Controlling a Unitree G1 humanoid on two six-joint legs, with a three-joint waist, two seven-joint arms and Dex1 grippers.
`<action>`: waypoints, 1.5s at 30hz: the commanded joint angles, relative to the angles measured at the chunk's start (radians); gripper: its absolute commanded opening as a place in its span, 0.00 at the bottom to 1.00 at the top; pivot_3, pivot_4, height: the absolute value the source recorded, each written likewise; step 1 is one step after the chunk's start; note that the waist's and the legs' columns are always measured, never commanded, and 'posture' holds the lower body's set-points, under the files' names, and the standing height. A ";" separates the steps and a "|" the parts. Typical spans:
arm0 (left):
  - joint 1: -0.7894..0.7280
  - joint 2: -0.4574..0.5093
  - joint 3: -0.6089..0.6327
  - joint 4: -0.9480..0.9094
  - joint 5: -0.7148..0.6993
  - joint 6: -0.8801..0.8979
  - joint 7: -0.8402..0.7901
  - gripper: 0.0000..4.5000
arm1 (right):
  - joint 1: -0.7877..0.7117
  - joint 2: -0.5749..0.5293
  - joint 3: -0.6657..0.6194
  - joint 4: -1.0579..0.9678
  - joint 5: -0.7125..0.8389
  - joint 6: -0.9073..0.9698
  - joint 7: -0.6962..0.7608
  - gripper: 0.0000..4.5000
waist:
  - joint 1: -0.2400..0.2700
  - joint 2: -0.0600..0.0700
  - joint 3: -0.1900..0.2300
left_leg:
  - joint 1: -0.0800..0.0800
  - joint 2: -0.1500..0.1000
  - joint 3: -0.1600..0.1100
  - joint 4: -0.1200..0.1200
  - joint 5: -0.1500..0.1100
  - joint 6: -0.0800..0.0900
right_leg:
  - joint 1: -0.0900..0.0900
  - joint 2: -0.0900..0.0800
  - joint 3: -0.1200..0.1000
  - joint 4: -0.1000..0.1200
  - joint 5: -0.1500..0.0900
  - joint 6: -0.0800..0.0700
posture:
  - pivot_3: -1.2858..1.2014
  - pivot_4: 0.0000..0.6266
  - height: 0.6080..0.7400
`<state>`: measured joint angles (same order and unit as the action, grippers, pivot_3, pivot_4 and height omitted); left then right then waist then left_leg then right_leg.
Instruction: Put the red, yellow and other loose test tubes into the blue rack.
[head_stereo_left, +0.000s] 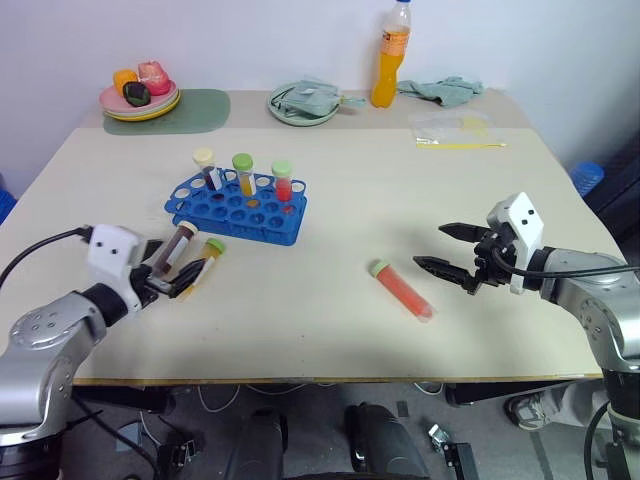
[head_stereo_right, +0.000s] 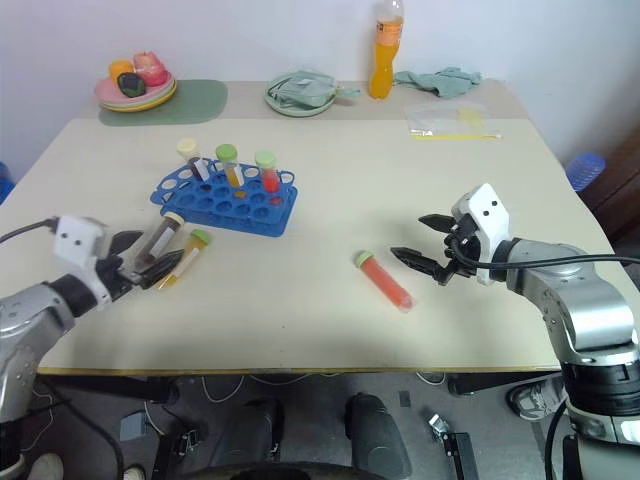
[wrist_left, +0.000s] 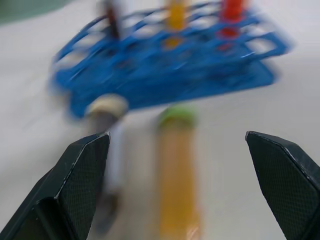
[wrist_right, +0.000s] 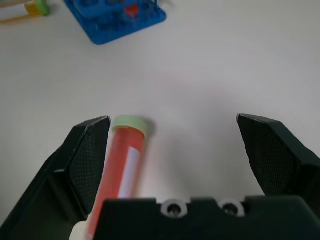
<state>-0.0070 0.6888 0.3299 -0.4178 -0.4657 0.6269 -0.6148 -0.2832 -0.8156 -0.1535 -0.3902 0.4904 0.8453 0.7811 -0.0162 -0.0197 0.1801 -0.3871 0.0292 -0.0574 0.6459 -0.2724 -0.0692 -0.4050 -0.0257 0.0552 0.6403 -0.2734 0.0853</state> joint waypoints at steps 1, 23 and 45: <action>0.006 0.022 -0.083 -0.062 -0.005 -0.062 -0.095 0.99 | -0.057 -0.046 0.026 -0.205 0.102 0.265 -0.066 1.00 | -0.003 0.000 0.000 | 0.000 0.000 0.000 0.000 0.000 0.000 | 0.000 0.000 0.000 0.000 0.000 0.000 | 0.52 0.24 1.00; 0.017 -0.021 -0.246 -0.084 0.011 -0.150 -0.186 0.99 | -0.736 -0.002 0.579 0.321 0.808 0.769 -0.885 1.00 | -0.005 0.001 0.000 | -0.003 0.001 0.001 0.000 -0.001 0.001 | -0.003 0.001 0.000 -0.001 0.001 -0.002 | 0.52 0.24 1.00; 0.056 -0.033 -0.243 -0.097 0.018 -0.170 -0.141 1.00 | -0.728 0.097 0.566 0.315 1.150 0.705 -1.277 0.26 | -0.004 0.002 0.000 | -0.004 0.002 0.000 0.000 -0.001 0.002 | -0.004 0.002 0.000 -0.001 0.001 -0.002 | 0.52 0.24 1.00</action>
<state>0.0531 0.6566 0.0656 -0.4938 -0.4474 0.4813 -0.7590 -1.0198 -0.7243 0.4703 0.0115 1.6807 1.5847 -0.5296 -0.0204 -0.0180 0.1804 -0.3909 0.0308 -0.0572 0.6462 -0.2733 -0.0672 -0.4092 -0.0238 0.0556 0.6393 -0.2727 0.0837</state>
